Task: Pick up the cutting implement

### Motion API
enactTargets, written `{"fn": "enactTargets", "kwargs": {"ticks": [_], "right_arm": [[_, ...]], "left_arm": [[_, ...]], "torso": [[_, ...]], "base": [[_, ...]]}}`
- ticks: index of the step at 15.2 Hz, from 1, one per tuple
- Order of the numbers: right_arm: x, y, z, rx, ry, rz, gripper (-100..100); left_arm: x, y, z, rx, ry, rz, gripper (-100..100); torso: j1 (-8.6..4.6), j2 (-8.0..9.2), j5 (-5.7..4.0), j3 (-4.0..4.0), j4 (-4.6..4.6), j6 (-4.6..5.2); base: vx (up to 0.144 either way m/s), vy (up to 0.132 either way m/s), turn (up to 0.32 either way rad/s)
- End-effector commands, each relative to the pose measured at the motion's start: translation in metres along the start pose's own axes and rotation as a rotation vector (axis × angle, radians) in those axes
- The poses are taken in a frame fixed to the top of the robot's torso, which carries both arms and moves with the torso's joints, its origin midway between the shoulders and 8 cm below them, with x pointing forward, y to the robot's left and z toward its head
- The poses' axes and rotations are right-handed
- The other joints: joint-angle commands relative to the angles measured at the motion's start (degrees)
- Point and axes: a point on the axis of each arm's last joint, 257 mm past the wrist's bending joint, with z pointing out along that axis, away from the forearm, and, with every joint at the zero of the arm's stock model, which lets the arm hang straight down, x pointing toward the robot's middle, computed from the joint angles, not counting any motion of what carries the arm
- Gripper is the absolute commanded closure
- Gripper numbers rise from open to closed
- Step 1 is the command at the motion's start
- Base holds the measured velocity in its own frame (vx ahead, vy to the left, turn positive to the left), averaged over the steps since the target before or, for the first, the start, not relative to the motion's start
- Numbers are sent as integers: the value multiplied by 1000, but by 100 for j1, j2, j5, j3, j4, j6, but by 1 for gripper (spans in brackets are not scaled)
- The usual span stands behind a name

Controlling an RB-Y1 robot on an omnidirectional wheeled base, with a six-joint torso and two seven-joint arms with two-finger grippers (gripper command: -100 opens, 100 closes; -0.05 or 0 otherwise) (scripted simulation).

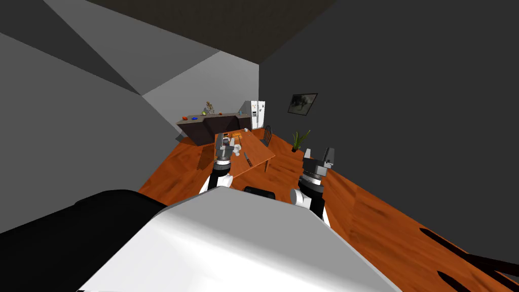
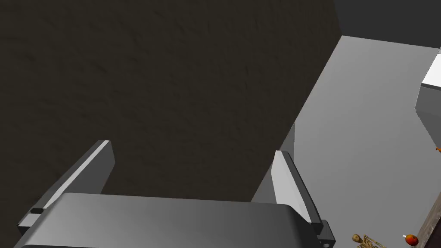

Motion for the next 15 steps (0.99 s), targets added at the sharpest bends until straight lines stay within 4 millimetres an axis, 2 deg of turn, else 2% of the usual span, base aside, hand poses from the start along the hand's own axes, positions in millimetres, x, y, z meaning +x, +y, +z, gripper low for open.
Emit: {"fn": "enactTargets", "kwargs": {"ticks": [1,5,6,8,9,10,11,12,13,14,15], "right_arm": [[0,0,0,0,0,0,0],[0,0,0,0,0,0,0],[0,0,0,0,0,0,0],[0,0,0,0,0,0,0],[0,0,0,0,0,0,0],[0,0,0,0,0,0,0],[0,0,0,0,0,0,0],[0,0,0,0,0,0,0],[0,0,0,0,0,0,0],[0,0,0,0,0,0,0],[0,0,0,0,0,0,0]], "left_arm": [[0,12,-4,-40,25,6,-100],[-6,54,-20,-176,55,15,-100],[-6,54,-20,-176,55,15,-100],[-12,84,-34,-272,66,21,-100],[-12,84,-34,-274,66,21,-100],[-16,100,-43,-330,70,24,-100],[-16,100,-43,-330,70,24,-100],[-21,117,-54,-388,74,28,-100],[-21,117,-54,-389,74,28,-100],[-27,135,-66,-453,78,32,-100],[-27,135,-66,-453,78,32,-100]], "torso": [[0,0,0,0,0,0],[4,-9,1,-6,-2,3],[5,-12,1,-7,-3,3],[4,-12,1,-7,-3,2],[2,-14,1,-8,-4,3],[2,-15,1,-9,-4,2],[3,-15,1,-9,-4,2],[4,-14,1,-8,-3,2],[3,-14,1,-8,-3,3],[3,-12,1,-7,-3,1],[3,-13,1,-8,-3,3]], "base": [[6,-2,-93],[24,2,-179],[29,8,-146],[31,-1,-187],[33,-1,-157],[31,1,-171],[26,5,-131],[26,4,-160],[24,5,-143],[28,5,-200],[28,6,-156]]}}
